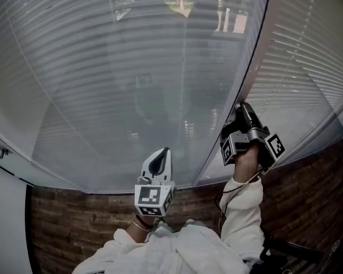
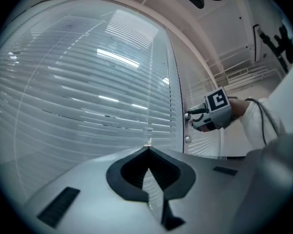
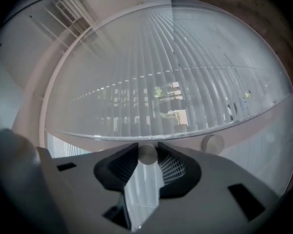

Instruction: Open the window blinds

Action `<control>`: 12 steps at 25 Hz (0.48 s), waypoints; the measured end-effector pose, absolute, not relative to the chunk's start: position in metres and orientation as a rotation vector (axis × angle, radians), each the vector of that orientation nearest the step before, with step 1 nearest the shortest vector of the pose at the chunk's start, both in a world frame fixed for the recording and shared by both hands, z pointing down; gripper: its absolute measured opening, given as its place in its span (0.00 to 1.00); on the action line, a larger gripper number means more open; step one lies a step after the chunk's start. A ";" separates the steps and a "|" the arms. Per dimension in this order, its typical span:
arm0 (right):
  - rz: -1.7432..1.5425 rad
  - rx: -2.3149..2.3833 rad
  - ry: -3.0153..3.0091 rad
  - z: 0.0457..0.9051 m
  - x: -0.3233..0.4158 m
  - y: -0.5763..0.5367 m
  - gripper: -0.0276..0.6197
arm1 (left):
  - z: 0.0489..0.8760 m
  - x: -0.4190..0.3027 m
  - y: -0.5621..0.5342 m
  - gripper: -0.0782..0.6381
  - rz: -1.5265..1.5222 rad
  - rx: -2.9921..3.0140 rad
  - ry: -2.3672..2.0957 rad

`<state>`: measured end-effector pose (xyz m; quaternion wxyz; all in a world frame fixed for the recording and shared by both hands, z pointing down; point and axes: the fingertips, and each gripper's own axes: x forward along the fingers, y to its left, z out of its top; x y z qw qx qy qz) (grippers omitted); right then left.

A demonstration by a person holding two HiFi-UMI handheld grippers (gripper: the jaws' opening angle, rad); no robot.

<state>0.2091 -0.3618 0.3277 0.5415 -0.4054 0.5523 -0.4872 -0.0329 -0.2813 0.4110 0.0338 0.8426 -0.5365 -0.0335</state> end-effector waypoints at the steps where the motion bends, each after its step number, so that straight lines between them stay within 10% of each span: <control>1: -1.139 -0.960 1.342 0.326 0.208 -0.362 0.25 | 0.411 -0.034 -0.282 0.11 -0.105 2.593 -1.650; 7: -0.478 -1.528 2.137 0.300 0.192 -0.350 0.26 | 0.414 -0.025 -0.285 0.11 -0.110 2.608 -1.619; 12: 1.042 -2.284 2.713 0.300 0.181 -0.336 0.28 | 0.417 -0.007 -0.285 0.11 -0.099 2.623 -1.581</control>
